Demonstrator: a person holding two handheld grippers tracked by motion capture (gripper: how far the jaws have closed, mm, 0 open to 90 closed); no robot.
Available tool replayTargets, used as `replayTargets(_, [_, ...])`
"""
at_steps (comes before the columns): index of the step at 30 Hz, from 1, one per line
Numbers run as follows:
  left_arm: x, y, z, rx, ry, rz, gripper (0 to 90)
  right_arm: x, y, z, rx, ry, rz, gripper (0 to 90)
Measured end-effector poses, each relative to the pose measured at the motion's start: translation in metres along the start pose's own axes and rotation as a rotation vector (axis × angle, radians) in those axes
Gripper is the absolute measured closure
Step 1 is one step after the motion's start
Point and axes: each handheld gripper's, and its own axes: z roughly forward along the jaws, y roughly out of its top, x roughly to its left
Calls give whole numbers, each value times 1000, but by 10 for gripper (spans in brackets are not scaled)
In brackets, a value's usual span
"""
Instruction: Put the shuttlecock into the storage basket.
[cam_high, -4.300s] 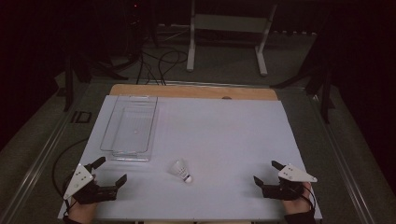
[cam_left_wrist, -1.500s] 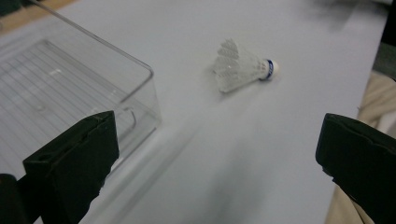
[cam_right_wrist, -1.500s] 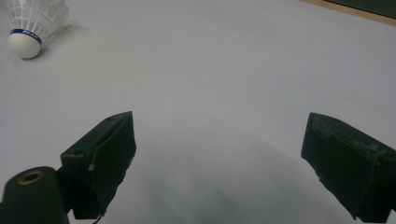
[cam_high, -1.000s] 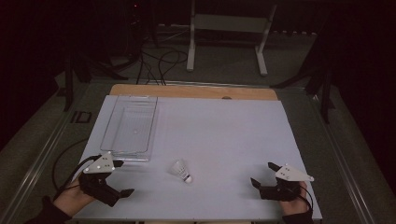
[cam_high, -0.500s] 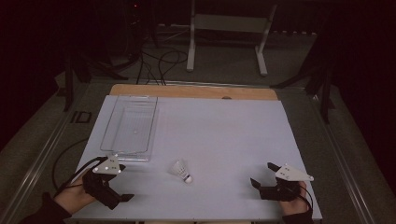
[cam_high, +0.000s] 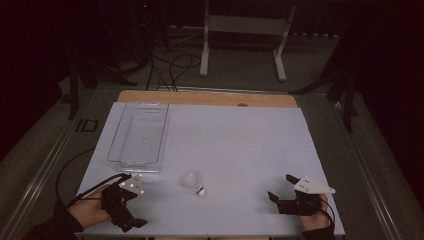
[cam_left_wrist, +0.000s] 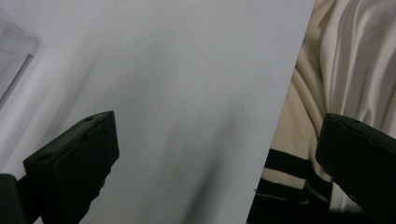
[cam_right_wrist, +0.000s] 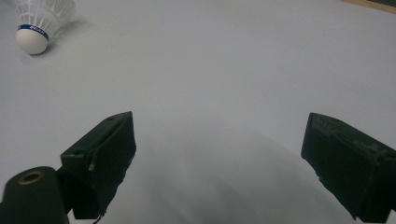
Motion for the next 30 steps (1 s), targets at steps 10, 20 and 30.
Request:
replayTargets(10, [-1,16,0,71,31,60,2,0,0,1,4,-1,5,97])
replayTargets(20, [0,37,1,74,-47,119,2,0,-1,0,5,2,7,97])
replayTargets(30, [-8,53,1,101,-71,201,2,0,0,1,8,5,4,97])
